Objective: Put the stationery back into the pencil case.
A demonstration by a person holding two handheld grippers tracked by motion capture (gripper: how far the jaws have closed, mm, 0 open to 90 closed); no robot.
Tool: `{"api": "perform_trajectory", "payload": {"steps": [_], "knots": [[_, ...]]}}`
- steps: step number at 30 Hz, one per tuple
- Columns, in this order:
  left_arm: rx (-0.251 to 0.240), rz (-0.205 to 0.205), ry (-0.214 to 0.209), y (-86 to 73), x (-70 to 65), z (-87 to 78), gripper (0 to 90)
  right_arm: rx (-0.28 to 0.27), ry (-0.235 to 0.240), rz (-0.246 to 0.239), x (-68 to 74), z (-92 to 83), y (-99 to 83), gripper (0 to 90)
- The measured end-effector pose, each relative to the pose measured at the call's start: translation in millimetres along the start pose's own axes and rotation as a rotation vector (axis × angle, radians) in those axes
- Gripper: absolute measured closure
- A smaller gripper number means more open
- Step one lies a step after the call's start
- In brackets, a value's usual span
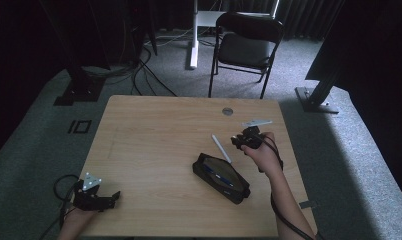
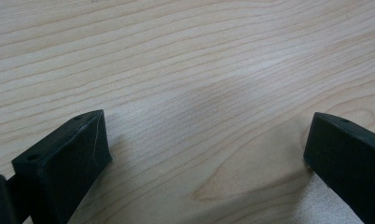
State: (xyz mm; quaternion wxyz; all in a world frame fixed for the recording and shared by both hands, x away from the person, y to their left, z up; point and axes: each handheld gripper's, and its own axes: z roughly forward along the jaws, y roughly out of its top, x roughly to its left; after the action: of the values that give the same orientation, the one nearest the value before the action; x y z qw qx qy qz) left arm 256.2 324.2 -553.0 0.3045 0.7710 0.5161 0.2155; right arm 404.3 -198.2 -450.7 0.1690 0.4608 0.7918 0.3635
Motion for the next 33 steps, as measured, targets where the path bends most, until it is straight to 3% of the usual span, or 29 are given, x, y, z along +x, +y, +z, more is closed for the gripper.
{"api": "perform_trajectory", "payload": {"steps": [11,17,33], "knots": [[0.001,0.001,-0.001,0.1,0.2,-0.1,0.3,-0.044,0.052,-0.075,17.0,-23.9,7.1,68.2],[0.001,0.002,0.0,0.1,0.2,-0.1,0.3,-0.073,0.104,-0.118,31.0,-39.1,9.8,68.2],[-0.001,0.001,0.0,0.1,0.2,0.0,0.3,-0.059,0.209,-0.231,55.5,-53.7,6.2,68.2]]}}
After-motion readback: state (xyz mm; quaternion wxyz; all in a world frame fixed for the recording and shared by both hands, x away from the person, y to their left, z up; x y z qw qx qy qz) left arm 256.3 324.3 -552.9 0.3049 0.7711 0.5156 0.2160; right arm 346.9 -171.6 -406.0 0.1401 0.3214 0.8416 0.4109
